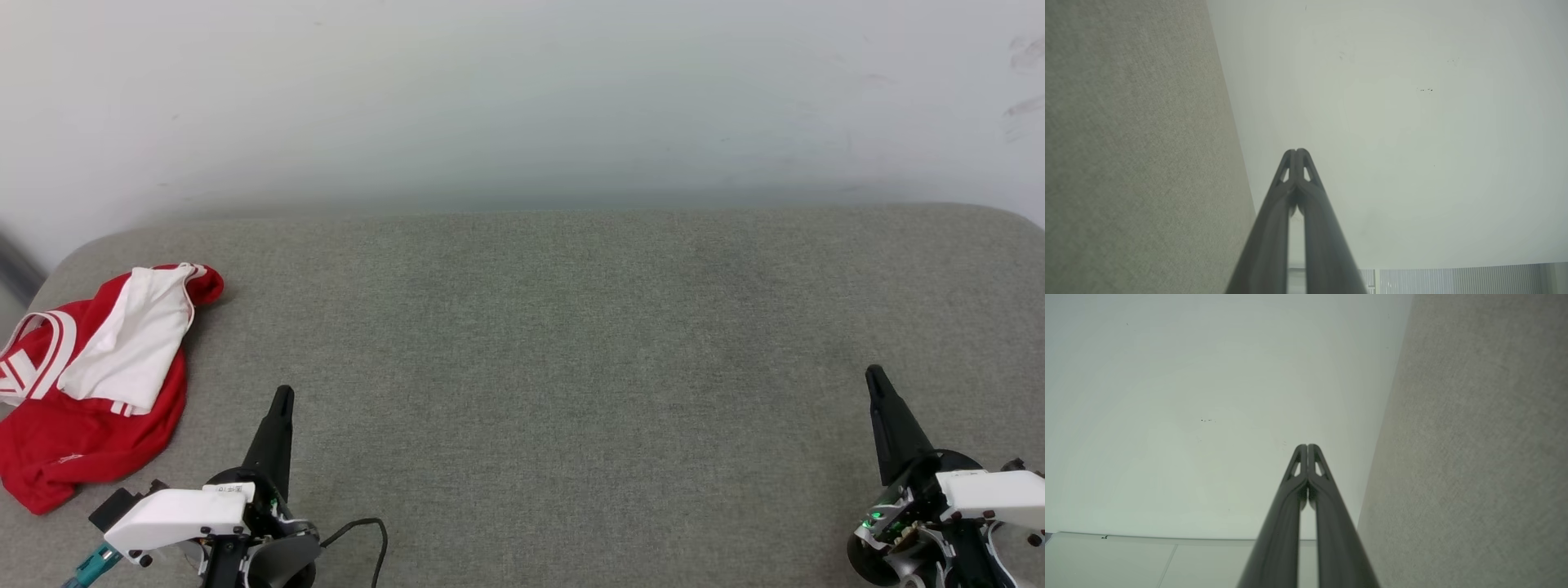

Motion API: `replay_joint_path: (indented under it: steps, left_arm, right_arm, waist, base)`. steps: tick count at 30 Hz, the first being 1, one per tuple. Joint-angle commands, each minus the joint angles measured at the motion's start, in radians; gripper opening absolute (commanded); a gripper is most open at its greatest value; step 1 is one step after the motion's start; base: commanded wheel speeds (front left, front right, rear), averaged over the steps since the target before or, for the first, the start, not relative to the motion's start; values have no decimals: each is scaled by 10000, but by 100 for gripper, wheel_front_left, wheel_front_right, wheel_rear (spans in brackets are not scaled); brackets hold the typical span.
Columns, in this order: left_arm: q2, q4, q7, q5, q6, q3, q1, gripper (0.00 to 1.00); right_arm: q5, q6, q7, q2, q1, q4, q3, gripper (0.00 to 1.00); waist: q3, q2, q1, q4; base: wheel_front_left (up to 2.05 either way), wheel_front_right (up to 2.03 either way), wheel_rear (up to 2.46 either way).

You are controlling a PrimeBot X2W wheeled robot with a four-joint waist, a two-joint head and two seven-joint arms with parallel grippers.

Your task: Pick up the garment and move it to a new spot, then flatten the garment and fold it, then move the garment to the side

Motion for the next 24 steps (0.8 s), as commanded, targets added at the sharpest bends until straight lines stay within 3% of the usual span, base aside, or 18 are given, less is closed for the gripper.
replay_joint_path:
  steps: [1, 24]
  left_arm:
    - [-12, 7, 21, 21, -31, 30, -84, 0]
    - [-12, 7, 18, 18, -31, 27, -84, 0]
  right_arm:
    - [-46, -3, 11, 37, -112, 12, 2, 0]
    - [-45, -3, 9, 37, -112, 12, 4, 0]
  waist:
    - [0, 0, 0, 0]
    - [0, 0, 0, 0]
  base:
    - [0, 0, 0]
    - [0, 0, 0]
